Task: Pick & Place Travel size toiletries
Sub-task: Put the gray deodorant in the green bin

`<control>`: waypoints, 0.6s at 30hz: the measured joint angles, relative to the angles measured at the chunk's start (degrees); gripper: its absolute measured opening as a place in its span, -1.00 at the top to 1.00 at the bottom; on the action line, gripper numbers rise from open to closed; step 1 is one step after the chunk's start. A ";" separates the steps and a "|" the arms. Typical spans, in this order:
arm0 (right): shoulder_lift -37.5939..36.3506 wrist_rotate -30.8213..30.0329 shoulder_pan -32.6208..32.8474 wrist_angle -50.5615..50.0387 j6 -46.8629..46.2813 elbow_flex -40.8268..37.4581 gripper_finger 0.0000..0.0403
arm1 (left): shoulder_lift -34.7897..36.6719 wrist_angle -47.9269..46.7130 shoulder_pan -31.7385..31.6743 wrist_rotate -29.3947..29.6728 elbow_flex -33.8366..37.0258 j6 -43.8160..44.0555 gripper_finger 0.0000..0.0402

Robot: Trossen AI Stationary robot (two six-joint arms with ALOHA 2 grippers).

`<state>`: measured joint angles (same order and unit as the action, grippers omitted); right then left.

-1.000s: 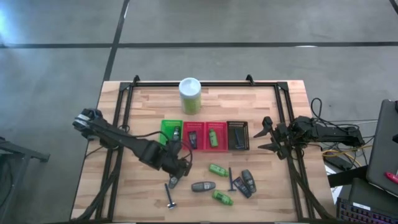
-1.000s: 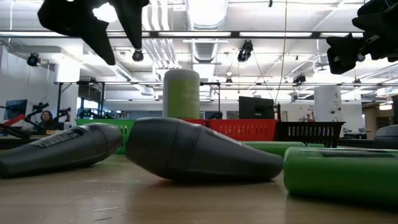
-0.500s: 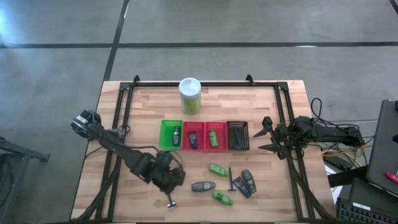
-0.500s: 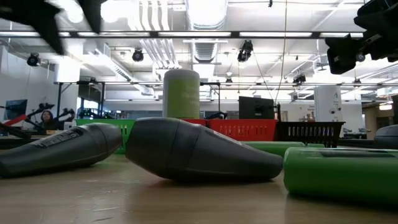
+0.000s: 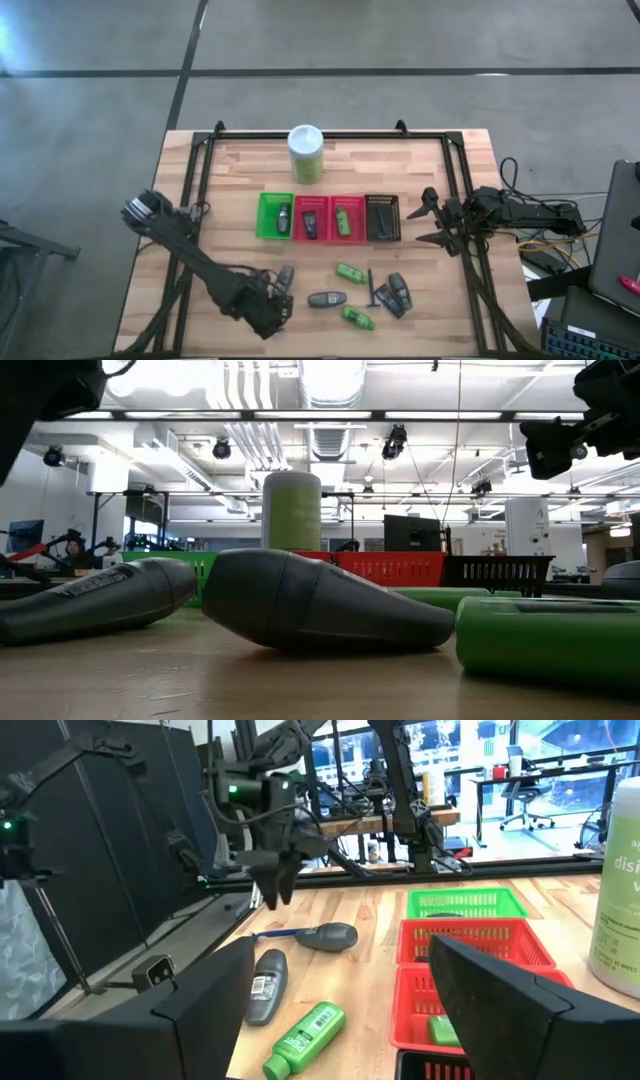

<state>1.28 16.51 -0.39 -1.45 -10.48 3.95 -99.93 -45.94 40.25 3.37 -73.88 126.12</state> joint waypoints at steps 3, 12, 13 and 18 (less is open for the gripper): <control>0.00 0.00 0.00 0.00 0.00 0.00 -0.53 | -2.37 0.49 0.00 -3.18 -0.44 0.00 -0.25; 0.03 0.00 0.00 -0.01 0.00 0.00 -0.66 | -4.15 4.01 -0.20 0.94 -0.44 0.80 -0.25; 0.05 0.00 -0.01 -0.01 0.00 0.00 -0.68 | -3.96 3.63 -0.46 2.13 -0.71 0.30 -0.25; 0.07 0.00 0.00 0.00 0.00 0.00 -0.75 | -3.29 -0.36 -4.27 4.16 -2.92 -6.73 -0.25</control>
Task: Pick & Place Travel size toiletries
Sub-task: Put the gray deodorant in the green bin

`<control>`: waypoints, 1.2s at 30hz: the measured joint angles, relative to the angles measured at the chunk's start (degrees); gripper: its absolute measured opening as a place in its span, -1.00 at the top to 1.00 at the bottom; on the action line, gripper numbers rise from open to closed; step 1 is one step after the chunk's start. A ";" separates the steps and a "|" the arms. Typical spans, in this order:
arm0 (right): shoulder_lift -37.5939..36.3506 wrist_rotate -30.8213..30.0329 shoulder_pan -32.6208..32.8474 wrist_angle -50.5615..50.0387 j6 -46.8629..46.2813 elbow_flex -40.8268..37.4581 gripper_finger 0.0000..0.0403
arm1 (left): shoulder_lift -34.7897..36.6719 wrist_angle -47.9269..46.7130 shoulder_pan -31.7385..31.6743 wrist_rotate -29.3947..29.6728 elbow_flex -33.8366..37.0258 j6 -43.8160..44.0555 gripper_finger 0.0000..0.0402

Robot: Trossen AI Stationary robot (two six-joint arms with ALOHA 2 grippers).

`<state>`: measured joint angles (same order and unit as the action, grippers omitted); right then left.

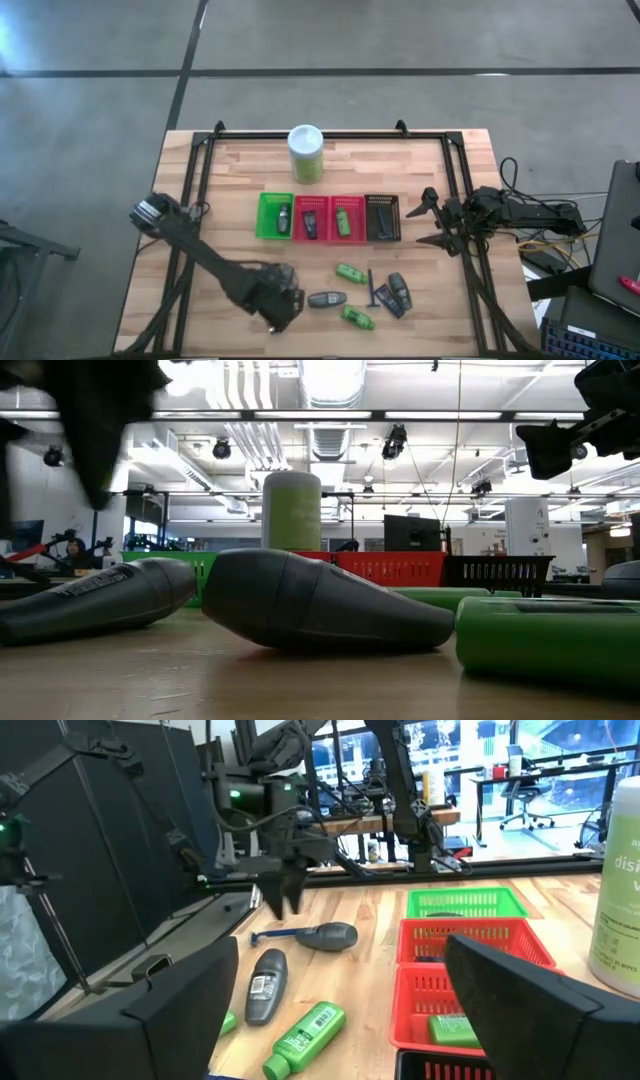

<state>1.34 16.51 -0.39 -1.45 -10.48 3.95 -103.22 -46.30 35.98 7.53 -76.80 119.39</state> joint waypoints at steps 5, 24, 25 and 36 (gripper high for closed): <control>0.00 0.00 0.01 0.00 0.00 0.00 -0.78 | 0.09 -6.43 -5.99 -1.30 -0.73 -9.55 -0.25; -0.02 0.00 0.01 0.00 0.00 0.00 -0.52 | 0.17 -6.63 -12.06 -5.55 1.14 -26.27 -0.27; -0.02 0.00 -0.01 0.00 0.00 0.00 -0.50 | 0.17 -6.67 -12.06 -5.55 1.12 -26.29 -0.29; -0.07 -0.05 -0.01 -0.08 8.41 0.00 -0.38 | 0.17 -6.06 -12.67 -4.88 1.21 -29.29 -0.38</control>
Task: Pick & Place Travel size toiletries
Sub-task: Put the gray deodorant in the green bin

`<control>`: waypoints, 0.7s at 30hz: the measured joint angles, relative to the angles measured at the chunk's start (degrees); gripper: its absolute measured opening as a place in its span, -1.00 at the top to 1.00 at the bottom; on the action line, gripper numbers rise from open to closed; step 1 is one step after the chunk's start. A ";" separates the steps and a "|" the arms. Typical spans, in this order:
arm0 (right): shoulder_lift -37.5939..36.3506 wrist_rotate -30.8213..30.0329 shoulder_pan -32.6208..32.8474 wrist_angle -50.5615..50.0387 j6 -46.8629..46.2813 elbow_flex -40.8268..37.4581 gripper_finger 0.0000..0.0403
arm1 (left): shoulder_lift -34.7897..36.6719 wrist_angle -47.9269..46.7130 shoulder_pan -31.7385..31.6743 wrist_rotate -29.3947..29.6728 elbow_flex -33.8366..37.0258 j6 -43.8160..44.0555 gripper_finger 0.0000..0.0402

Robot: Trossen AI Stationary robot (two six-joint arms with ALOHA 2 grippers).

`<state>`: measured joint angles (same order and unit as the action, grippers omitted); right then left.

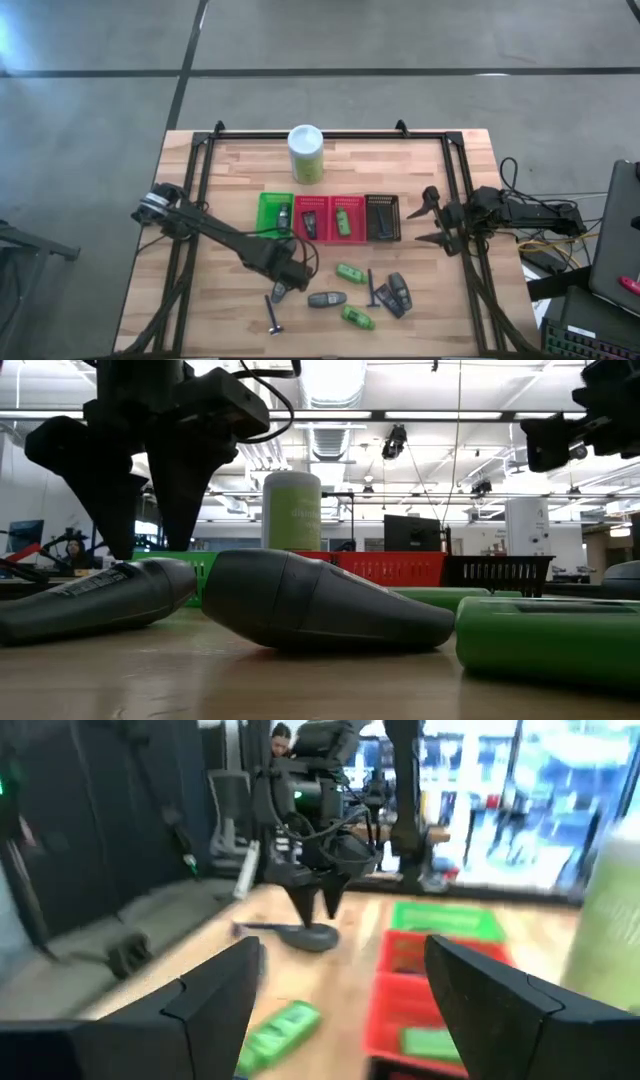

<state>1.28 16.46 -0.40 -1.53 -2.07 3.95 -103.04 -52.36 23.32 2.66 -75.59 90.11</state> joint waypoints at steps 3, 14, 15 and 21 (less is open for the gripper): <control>0.00 -0.01 0.00 -0.01 8.64 0.00 -0.35 | 0.00 0.02 -0.12 0.04 0.00 0.02 -0.38; 0.13 -1.71 0.02 1.62 -8.29 0.00 -0.20 | 0.00 0.02 -0.12 0.02 0.09 0.00 -0.38; 0.28 -1.90 0.01 4.29 -12.80 -0.08 -0.19 | 0.00 0.02 -0.12 0.02 0.09 -0.04 -0.38; 3.66 -12.81 0.00 20.67 -40.74 0.28 -0.12 | 0.00 -0.02 -0.12 -0.06 0.09 -0.70 -0.38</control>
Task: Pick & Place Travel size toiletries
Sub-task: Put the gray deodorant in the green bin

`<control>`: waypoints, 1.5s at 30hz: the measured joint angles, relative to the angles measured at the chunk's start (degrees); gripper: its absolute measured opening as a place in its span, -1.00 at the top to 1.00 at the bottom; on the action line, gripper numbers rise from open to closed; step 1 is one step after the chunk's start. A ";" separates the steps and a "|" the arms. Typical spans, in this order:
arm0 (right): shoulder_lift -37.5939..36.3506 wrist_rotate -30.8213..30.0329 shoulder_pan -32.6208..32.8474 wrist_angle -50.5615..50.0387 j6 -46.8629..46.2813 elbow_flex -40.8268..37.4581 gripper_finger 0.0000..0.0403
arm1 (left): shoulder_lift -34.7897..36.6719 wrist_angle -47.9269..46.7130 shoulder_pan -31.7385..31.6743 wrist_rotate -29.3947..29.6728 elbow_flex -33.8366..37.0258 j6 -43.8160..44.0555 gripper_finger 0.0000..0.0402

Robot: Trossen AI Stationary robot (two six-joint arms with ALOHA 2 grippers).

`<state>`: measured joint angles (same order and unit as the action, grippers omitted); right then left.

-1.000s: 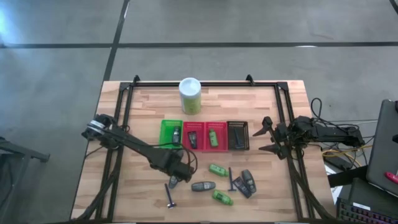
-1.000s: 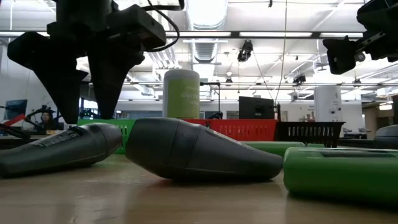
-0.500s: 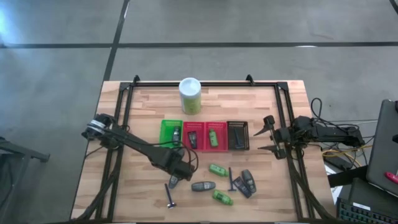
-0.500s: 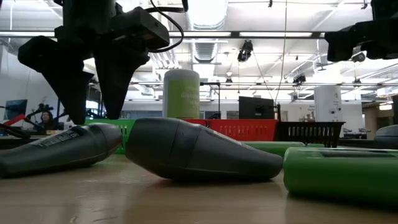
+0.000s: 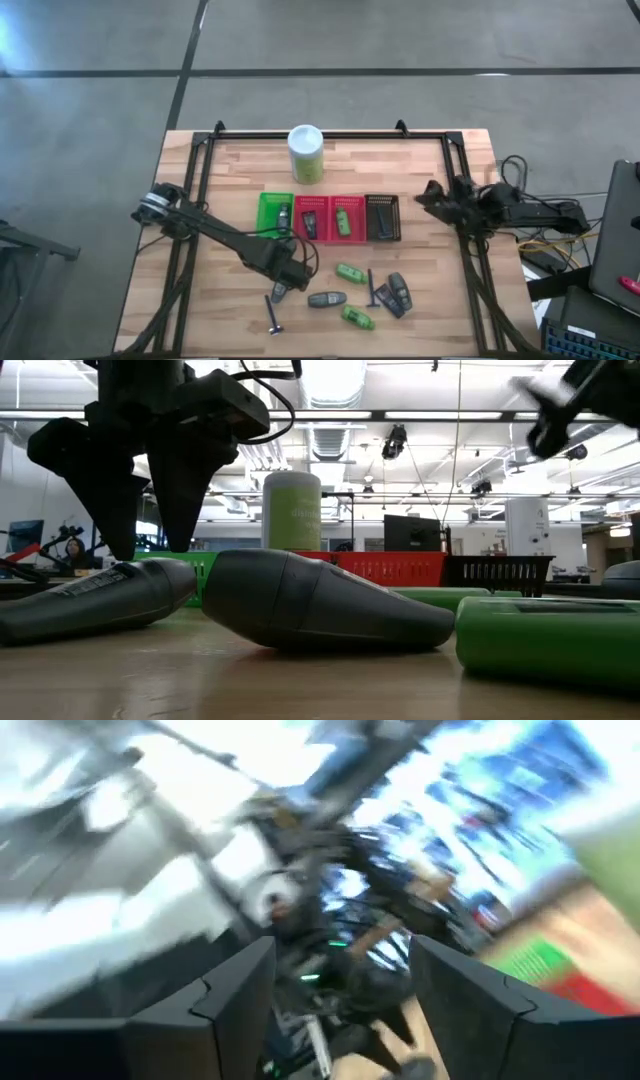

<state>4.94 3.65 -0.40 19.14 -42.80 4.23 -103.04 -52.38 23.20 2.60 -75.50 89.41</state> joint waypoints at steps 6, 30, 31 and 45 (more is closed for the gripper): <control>7.90 -13.49 -0.03 4.51 -26.33 1.65 -0.13 | 0.00 -0.22 0.00 -0.03 0.11 -0.07 -0.38; 49.44 -2.60 11.61 -74.10 -41.34 40.83 -0.33 | 1.96 -10.49 -1.60 0.55 1.77 -17.34 -0.38; 52.00 -2.01 13.50 -72.47 -43.26 40.86 -0.36 | 2.77 -10.35 -1.60 0.98 2.41 -18.55 -0.38; 77.55 -6.33 30.10 -75.52 -54.80 55.98 -0.70 | 33.86 12.44 -2.37 12.86 25.11 -24.57 -0.38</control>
<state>82.48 -2.68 29.70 -56.38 -97.61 60.20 -69.19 -39.93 20.83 15.46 -50.40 64.84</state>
